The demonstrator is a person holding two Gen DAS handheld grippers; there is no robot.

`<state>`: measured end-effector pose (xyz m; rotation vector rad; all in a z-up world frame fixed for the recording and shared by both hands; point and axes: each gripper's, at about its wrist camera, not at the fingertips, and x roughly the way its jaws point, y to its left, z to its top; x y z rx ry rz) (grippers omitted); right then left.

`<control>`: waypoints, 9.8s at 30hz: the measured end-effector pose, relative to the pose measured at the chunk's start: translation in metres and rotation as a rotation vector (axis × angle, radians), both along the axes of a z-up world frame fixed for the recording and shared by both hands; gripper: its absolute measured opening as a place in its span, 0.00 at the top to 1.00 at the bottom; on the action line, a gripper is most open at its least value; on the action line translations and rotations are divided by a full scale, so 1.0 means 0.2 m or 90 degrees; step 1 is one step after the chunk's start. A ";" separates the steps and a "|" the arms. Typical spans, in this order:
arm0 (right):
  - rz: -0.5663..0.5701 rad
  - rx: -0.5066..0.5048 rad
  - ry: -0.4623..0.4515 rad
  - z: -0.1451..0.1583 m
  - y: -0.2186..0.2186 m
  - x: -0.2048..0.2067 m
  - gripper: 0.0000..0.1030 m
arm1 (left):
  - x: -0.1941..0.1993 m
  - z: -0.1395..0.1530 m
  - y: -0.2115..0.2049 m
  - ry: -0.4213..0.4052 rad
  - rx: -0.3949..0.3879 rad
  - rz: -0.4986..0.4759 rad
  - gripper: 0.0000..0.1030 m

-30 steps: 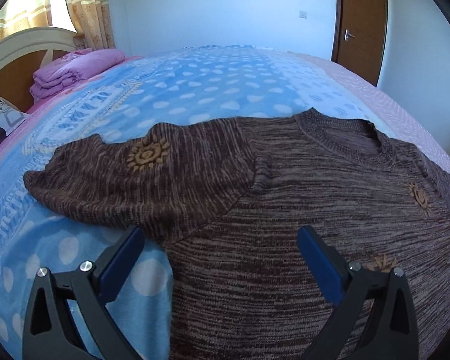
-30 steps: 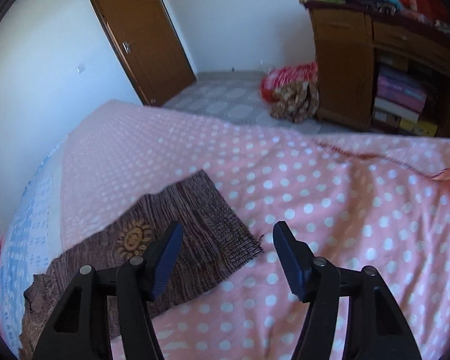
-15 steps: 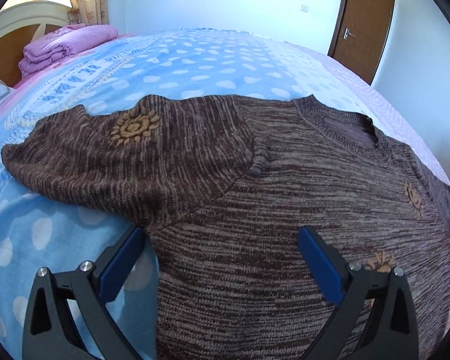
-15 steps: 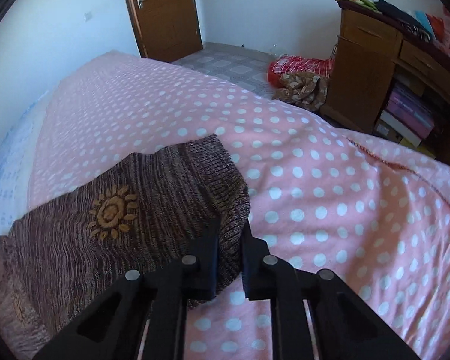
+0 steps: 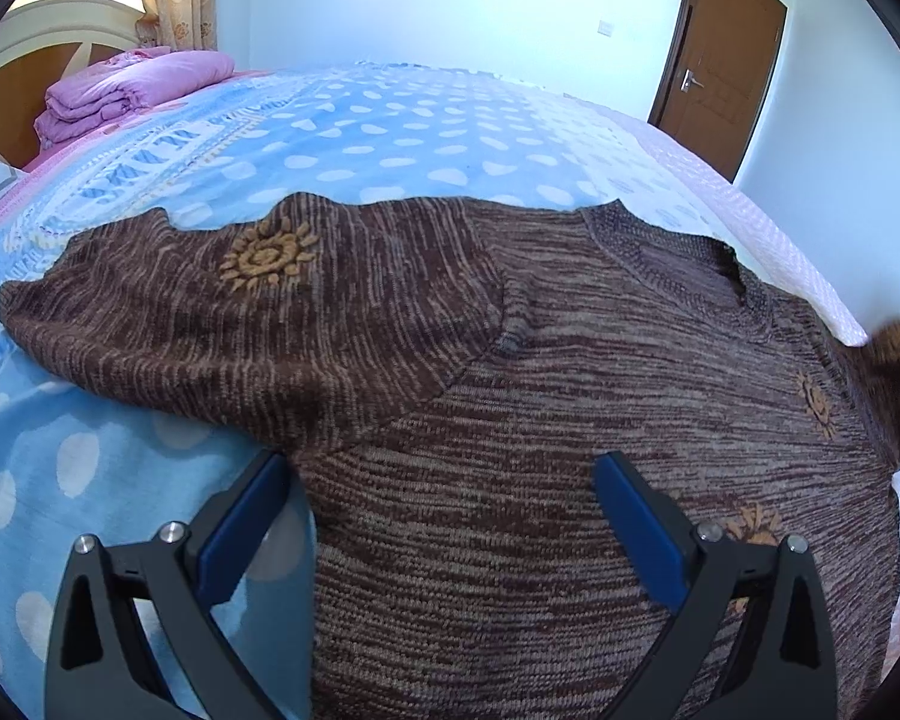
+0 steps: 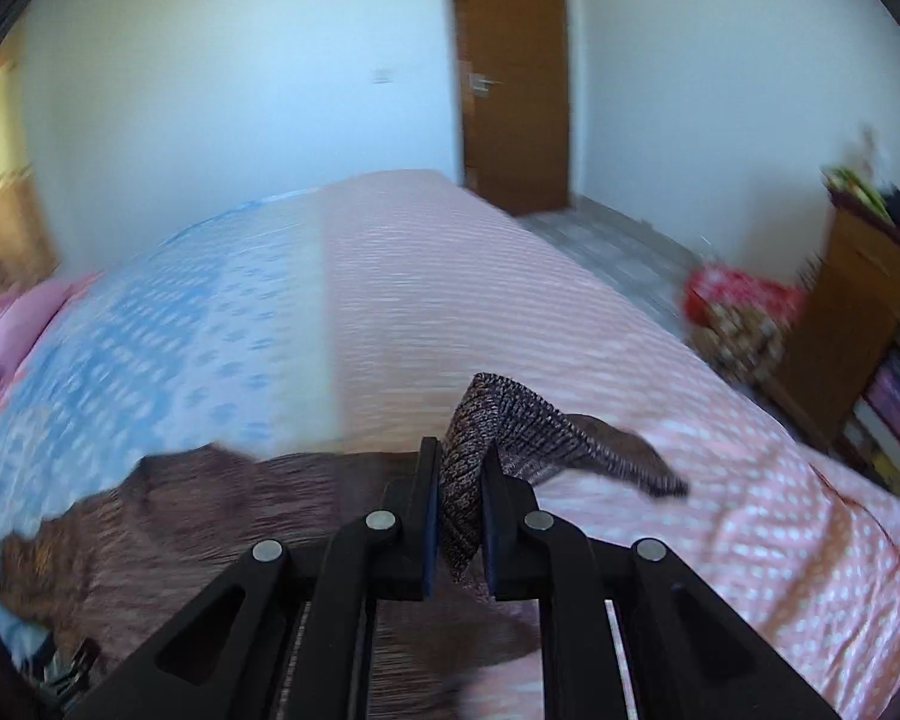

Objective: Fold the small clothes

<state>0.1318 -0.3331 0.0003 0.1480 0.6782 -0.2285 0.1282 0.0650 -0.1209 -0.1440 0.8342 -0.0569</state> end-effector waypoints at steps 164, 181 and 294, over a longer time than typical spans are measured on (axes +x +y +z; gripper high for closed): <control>-0.045 0.047 0.070 -0.76 -0.06 -0.19 0.61 | 0.19 0.38 0.89 -0.110 -0.117 0.251 0.90; -0.045 0.047 0.070 -0.76 -0.06 -0.18 0.59 | 0.06 0.36 -0.70 -0.142 0.034 -0.218 0.90; 0.282 0.119 0.006 -0.39 0.82 -0.54 0.69 | -0.35 -0.05 0.28 -0.038 0.043 0.091 0.00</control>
